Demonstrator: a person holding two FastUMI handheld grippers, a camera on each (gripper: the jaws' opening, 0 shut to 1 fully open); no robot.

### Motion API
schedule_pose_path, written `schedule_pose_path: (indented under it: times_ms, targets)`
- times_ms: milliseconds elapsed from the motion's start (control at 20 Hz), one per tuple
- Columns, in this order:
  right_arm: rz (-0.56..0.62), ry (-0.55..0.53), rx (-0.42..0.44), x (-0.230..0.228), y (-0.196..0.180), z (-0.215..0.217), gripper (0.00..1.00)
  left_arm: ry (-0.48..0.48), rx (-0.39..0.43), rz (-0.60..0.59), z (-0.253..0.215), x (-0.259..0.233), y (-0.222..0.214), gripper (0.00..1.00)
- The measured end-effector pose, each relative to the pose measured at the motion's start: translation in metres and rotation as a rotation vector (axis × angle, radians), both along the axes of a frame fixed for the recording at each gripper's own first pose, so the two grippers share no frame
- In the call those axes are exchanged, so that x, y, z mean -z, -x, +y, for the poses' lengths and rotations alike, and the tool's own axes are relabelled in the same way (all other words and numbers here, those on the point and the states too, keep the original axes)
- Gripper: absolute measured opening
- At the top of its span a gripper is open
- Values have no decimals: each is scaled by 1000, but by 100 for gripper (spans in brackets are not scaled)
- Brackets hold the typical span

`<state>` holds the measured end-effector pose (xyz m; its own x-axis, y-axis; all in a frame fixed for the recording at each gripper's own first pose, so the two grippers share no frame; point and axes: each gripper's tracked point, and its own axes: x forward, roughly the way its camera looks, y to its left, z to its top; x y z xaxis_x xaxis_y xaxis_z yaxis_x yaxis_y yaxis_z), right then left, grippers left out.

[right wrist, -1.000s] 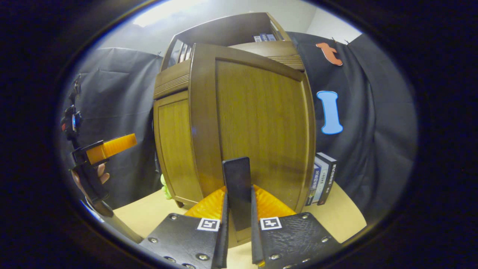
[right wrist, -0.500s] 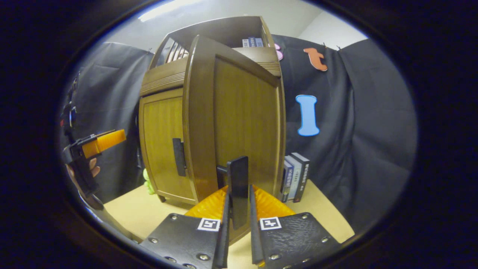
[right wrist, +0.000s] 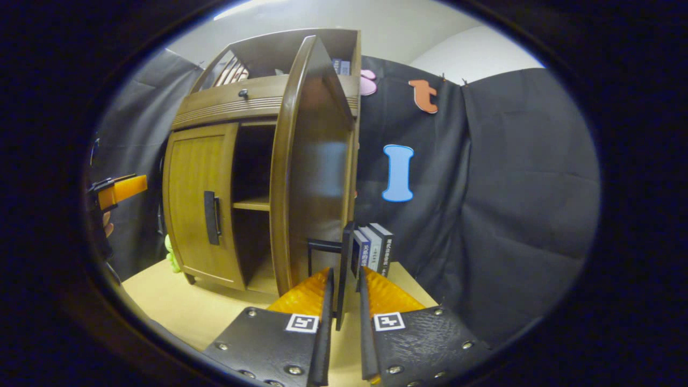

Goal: Open the right door of the double-door shoe cabinet with the right hand, and open the left door with the left hand.

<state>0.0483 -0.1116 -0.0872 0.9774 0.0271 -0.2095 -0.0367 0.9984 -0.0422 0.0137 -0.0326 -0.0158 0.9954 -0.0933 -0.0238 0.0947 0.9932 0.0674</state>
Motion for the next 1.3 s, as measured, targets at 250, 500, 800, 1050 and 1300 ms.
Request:
schedule_pose_path:
  times_ms: [250, 500, 800, 1050, 1300]
  targets:
    - [26, -187, -7, 20, -34, -59, 1, -21, -6, 13, -4, 6, -5, 95]
    - [15, -191, -97, 9, -33, -76, 1, -36, 2, 33, -15, 16, -8, 95]
    - [-6, -124, -123, 9, -37, -76, 1, -10, 29, 53, -35, 30, -24, 93]
    - [-16, -90, -64, 8, -24, -81, 19, 58, 63, 70, -65, 57, -66, 95]
    - [-174, -38, 108, -33, 29, -108, 100, 63, 16, 105, -70, 105, -117, 95]
